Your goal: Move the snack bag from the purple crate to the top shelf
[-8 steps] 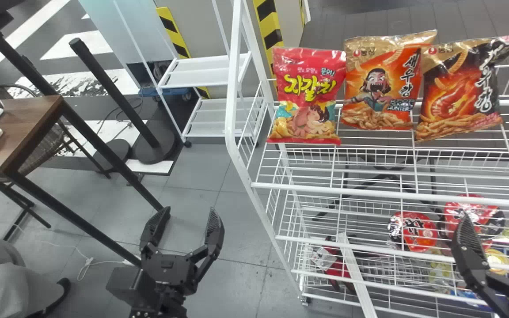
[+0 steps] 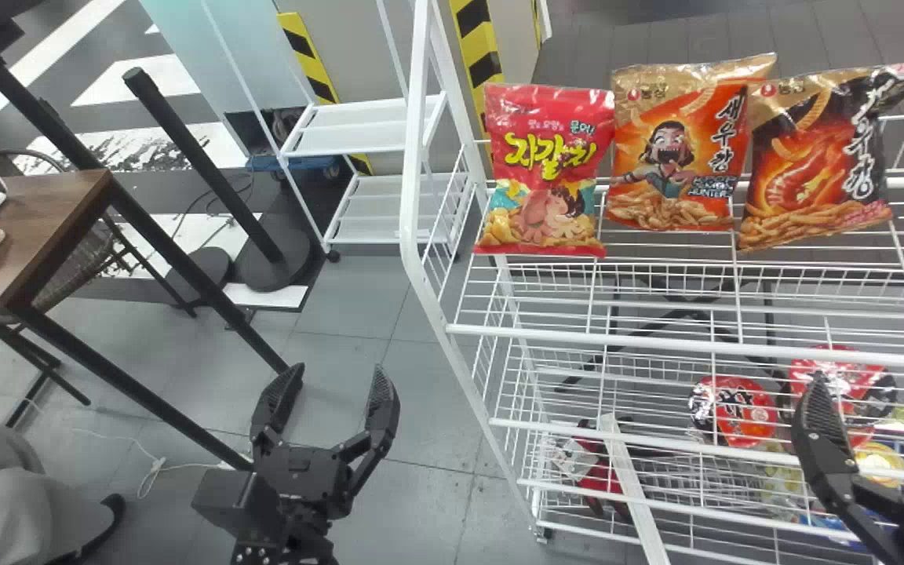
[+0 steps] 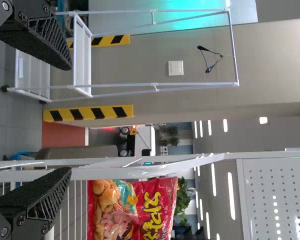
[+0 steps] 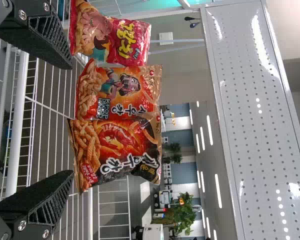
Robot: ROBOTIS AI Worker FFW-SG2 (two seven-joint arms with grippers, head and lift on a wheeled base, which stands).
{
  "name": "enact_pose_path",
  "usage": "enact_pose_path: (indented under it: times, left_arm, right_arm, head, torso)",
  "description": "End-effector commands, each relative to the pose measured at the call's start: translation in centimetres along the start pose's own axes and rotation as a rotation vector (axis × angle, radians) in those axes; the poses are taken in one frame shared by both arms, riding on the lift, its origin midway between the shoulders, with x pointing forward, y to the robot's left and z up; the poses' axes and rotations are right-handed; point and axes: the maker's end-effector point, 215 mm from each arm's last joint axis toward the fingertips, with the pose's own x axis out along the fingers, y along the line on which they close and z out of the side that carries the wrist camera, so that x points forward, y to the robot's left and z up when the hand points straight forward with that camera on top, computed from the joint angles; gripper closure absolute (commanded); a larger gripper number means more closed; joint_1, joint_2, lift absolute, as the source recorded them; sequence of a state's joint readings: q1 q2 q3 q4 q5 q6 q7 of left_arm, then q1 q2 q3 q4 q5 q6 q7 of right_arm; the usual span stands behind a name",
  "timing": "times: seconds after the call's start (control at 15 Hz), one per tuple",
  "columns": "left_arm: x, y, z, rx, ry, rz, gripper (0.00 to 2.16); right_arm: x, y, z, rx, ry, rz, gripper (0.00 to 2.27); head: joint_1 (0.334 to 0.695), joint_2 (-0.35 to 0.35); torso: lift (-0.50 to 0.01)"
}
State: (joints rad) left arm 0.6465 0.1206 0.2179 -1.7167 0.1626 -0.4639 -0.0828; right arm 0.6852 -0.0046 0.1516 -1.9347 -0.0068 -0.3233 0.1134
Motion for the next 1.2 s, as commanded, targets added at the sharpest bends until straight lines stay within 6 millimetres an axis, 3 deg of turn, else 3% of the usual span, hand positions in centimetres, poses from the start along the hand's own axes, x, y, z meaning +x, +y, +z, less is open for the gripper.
enact_pose_path:
  times: [0.0, 0.6, 0.73, 1.13]
  left_arm:
    - [0.1, 0.1, 0.1, 0.000, -0.002, 0.002, 0.10]
    - [0.2, 0.0, 0.1, -0.002, -0.002, 0.001, 0.10]
    - [0.2, -0.1, 0.1, 0.001, -0.002, -0.002, 0.10]
    - [0.2, 0.1, 0.1, 0.002, 0.001, -0.001, 0.10]
  right_arm:
    - [0.1, 0.1, 0.1, 0.004, -0.003, -0.001, 0.06]
    - [0.3, 0.1, 0.1, 0.002, -0.004, -0.001, 0.06]
    - [0.3, 1.0, 0.1, -0.017, -0.002, 0.007, 0.06]
    - [0.5, 1.4, -0.4, -0.019, 0.018, 0.011, 0.06]
  head:
    - [0.695, 0.350]
    - [0.695, 0.350]
    - [0.695, 0.350]
    - [0.695, 0.350]
  torso:
    - [0.003]
    - [0.003]
    - [-0.010]
    - [-0.033]
